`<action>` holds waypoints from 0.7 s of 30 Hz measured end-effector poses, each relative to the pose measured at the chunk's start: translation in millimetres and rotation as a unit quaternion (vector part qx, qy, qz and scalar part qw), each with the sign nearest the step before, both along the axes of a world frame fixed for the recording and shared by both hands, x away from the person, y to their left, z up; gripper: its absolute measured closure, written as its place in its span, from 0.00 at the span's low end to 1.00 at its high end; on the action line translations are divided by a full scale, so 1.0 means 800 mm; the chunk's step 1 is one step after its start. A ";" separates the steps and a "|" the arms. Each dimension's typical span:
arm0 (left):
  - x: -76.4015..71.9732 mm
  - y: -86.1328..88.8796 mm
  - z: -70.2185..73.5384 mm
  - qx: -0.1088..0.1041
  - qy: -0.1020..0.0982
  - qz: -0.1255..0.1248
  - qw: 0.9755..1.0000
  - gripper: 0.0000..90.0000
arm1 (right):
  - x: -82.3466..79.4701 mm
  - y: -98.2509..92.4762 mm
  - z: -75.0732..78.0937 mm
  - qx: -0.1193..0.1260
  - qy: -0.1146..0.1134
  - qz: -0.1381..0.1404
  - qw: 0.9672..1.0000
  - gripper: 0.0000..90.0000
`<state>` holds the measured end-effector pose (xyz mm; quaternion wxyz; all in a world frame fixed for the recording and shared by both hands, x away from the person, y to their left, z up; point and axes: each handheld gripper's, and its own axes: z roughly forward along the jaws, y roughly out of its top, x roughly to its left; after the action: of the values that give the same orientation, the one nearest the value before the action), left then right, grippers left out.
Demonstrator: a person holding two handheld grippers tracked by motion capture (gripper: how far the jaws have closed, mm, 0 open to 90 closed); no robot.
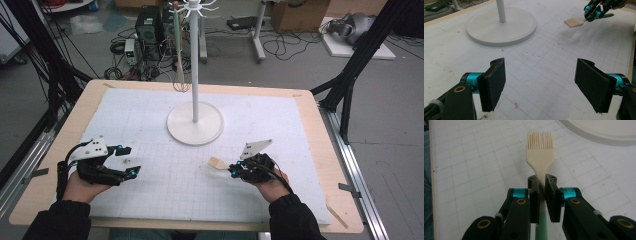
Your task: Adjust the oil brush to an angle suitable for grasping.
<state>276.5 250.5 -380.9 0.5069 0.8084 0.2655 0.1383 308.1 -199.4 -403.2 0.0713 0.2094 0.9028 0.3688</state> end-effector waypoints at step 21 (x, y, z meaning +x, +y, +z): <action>-0.001 -0.005 0.001 0.003 0.001 -0.013 1.000 0.28 | 0.001 0.050 0.036 0.031 0.000 0.077 0.997 0.92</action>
<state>275.9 246.4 -380.4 0.5056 0.8136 0.2549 0.1322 309.0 -159.7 -374.7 0.0358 0.1417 0.9043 0.4011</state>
